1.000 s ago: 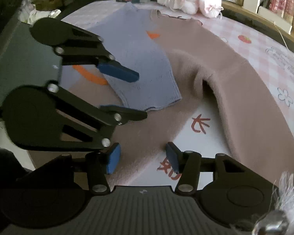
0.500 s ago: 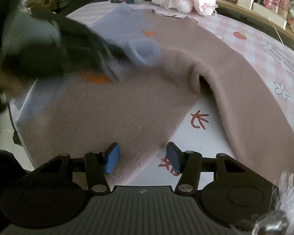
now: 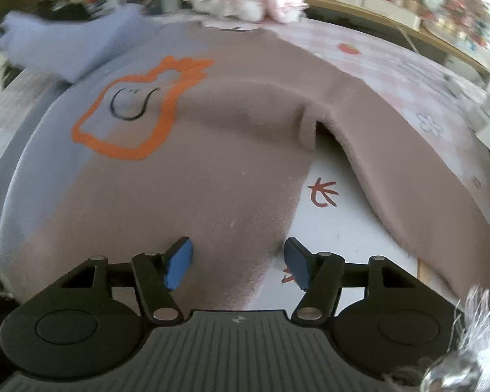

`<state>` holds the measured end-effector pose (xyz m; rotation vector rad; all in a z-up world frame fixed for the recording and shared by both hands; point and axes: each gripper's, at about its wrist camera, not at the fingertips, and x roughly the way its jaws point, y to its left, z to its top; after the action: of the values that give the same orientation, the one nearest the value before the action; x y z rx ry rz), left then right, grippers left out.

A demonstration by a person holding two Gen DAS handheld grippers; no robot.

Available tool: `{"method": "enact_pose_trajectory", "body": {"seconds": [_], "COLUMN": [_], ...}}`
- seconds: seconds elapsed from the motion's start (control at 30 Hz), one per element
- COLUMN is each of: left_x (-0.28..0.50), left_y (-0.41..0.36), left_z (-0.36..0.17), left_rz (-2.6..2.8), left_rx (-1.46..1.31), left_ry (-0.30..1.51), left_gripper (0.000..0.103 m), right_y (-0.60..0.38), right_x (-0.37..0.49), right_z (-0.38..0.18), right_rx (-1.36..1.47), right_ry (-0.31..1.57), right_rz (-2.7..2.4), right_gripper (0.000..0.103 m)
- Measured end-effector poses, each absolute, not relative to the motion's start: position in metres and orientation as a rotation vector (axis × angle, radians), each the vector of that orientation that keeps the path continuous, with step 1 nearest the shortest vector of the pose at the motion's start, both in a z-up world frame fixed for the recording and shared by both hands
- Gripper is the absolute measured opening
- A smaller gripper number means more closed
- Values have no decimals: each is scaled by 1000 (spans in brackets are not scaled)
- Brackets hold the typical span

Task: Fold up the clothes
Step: 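Grasp the lavender sleeve with the left gripper and pull it out flat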

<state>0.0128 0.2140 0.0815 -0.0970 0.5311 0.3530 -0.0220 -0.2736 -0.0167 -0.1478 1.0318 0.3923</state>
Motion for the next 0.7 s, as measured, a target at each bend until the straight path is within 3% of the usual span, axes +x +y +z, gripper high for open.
{"method": "enact_pose_trajectory", "body": {"seconds": [0.4,0.6,0.7], "left_x": [42,48,30], "left_y": [307,308,286], "left_z": [63,55,61], "left_rz": [386,612,550], "left_rx": [-107,70,116], "left_ry": [555,688,670], "left_gripper": [4,16,22], "right_y": [-262,-260,-259], "right_x": [-41,-51,-52], "right_z": [-12,-11,-12], "right_rx": [32,78,83], "right_ry": [1048,1047,1044], "right_rz": [110,48,40], "right_gripper": [46,43,42]}}
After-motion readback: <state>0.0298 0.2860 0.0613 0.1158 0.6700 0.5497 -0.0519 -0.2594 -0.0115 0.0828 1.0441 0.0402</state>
